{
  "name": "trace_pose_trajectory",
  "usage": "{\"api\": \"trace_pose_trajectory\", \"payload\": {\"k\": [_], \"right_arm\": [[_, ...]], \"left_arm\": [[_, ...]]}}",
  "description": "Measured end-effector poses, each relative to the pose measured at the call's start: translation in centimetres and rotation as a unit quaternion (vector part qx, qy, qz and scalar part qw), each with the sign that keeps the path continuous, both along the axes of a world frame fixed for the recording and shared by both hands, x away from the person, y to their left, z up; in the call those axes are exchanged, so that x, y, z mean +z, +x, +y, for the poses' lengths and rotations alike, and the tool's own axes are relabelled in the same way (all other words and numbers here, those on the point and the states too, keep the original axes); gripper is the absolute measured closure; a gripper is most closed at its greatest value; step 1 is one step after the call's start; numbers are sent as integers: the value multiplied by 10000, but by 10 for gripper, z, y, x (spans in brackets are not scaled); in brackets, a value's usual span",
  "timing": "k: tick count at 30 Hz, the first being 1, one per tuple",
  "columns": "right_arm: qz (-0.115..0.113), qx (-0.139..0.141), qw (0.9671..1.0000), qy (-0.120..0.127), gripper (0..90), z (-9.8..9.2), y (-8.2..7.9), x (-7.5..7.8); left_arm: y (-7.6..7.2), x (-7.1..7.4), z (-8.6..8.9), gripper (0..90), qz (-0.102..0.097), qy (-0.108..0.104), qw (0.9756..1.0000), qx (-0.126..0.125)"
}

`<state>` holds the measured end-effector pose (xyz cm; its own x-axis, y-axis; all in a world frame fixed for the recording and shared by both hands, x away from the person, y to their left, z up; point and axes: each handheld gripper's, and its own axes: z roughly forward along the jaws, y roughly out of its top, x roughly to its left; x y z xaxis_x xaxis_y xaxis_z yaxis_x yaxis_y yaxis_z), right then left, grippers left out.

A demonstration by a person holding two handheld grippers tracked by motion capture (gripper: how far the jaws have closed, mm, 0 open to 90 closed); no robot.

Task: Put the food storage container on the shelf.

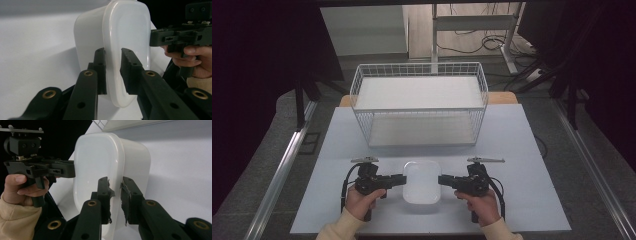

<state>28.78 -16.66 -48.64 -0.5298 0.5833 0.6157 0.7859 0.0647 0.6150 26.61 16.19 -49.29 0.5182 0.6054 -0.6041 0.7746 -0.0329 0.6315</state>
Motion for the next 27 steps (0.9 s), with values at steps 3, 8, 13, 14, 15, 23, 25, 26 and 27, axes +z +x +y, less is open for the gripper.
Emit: {"api": "trace_pose_trajectory", "payload": {"k": [3,8,13,14,15,23,25,26,27], "right_arm": [[-78,9,10000,-38,789,0,0,1],[-249,50,9996,-87,793,1,-2,3],[-381,97,9992,-97,794,1,-3,6],[-395,85,9991,-88,794,1,-3,7],[-395,85,9991,-88,794,1,-3,7],[-602,141,9981,-57,795,3,-7,15],[-653,147,9977,-65,795,3,-8,18],[-698,158,9974,-65,796,4,-9,19],[-698,158,9974,-65,796,4,-9,19]], "left_arm": [[-1,2,0,771,-57,48,10000,-3],[-2,4,0,778,-130,87,9999,7],[-2,6,2,782,-189,58,9998,-40],[-3,7,2,781,-226,59,9997,-51],[-3,7,2,782,-226,59,9997,-51],[-5,16,6,785,-362,25,9993,-79],[-6,19,7,786,-397,20,9992,-70],[-6,20,7,787,-410,14,9991,-71],[-6,20,7,787,-410,14,9991,-71]]}}
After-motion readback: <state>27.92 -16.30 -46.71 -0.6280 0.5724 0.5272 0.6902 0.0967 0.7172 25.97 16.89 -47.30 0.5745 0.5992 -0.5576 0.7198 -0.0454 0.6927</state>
